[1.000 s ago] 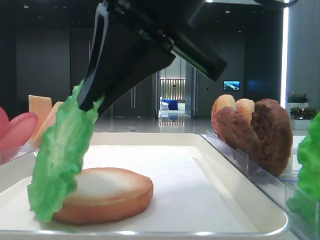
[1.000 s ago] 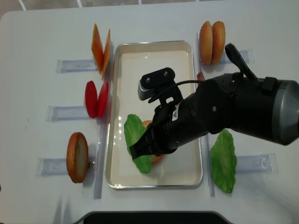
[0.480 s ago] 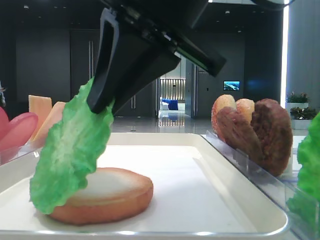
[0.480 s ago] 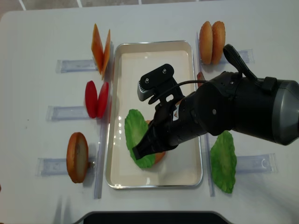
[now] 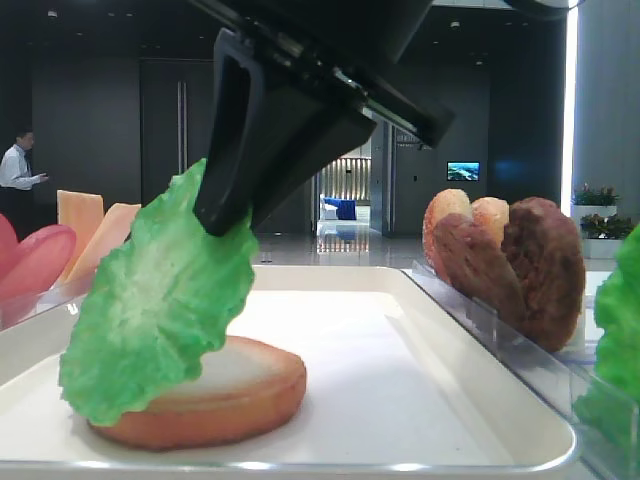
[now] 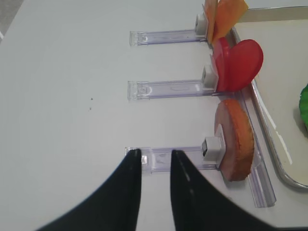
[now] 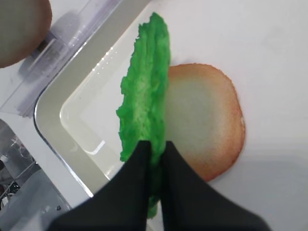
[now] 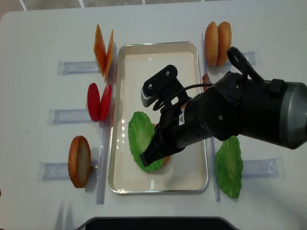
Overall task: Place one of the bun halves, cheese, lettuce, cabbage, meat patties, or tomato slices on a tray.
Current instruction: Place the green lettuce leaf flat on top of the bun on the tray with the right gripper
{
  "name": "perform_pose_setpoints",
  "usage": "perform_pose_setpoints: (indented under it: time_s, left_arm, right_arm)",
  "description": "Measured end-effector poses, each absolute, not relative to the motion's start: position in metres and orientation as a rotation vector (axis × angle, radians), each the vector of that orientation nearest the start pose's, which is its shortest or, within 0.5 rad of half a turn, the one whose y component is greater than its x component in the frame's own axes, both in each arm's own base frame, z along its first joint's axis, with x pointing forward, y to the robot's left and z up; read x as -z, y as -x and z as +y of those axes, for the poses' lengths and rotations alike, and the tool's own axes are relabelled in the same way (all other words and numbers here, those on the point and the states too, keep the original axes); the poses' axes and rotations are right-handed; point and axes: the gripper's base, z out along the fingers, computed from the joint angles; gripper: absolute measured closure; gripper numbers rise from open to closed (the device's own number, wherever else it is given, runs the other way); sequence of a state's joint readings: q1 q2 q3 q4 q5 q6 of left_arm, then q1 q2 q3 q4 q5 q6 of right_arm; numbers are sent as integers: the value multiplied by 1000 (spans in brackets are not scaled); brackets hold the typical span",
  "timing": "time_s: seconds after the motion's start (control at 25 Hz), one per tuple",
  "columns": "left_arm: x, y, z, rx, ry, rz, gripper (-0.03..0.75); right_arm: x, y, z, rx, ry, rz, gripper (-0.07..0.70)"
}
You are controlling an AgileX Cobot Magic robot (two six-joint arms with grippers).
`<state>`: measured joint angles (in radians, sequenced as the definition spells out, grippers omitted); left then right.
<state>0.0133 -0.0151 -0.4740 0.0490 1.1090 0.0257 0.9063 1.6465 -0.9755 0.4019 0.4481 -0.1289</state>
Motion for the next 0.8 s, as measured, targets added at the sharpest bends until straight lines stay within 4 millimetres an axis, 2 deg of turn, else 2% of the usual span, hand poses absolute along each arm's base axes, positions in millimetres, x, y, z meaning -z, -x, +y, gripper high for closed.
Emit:
perform_pose_setpoints:
  time_s: [0.8]
  left_arm:
    - [-266,6,4,-83,-10,2103,557]
  right_arm:
    - [-205,-193,266,-534,1039,2467,608]
